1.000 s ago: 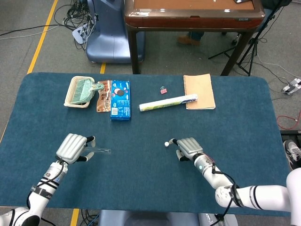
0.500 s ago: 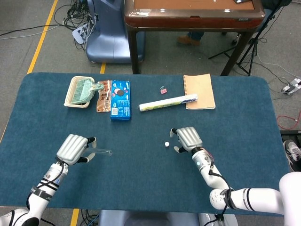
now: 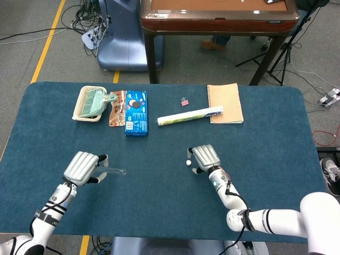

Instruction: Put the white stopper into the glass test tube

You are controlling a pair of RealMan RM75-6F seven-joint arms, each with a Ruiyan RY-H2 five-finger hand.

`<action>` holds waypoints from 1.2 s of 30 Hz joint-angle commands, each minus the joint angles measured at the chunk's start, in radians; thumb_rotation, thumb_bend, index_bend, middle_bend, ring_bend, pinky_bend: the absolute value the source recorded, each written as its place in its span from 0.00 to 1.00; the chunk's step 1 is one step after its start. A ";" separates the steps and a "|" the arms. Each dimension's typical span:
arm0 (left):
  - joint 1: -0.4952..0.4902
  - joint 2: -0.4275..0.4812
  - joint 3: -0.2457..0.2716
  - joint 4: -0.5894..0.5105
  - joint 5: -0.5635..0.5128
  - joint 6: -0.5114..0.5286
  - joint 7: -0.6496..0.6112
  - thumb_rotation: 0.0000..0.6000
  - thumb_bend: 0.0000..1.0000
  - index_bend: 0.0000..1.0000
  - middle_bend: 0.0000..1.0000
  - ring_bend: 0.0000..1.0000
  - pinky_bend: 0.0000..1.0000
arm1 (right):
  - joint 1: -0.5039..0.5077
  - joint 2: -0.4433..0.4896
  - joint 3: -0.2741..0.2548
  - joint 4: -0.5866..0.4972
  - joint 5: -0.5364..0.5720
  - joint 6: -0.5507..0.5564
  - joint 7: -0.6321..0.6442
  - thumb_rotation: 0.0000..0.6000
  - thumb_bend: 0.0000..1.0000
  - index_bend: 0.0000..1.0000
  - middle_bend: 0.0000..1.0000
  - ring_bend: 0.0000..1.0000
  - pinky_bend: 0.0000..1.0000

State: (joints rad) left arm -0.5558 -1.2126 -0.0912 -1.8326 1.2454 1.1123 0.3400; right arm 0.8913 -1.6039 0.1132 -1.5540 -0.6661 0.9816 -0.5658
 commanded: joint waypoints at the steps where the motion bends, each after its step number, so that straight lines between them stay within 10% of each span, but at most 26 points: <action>1: 0.000 -0.001 0.000 0.002 -0.001 -0.002 -0.001 1.00 0.26 0.64 1.00 1.00 1.00 | 0.005 -0.018 0.006 0.024 0.009 -0.009 -0.007 1.00 0.20 0.44 1.00 1.00 1.00; 36: 0.002 -0.013 -0.002 0.017 -0.008 -0.004 0.002 1.00 0.26 0.65 1.00 1.00 1.00 | 0.021 -0.072 0.032 0.101 0.057 -0.062 -0.024 1.00 0.34 0.47 1.00 1.00 1.00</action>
State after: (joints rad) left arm -0.5543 -1.2261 -0.0931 -1.8155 1.2375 1.1084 0.3424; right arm 0.9125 -1.6758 0.1448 -1.4528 -0.6095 0.9193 -0.5894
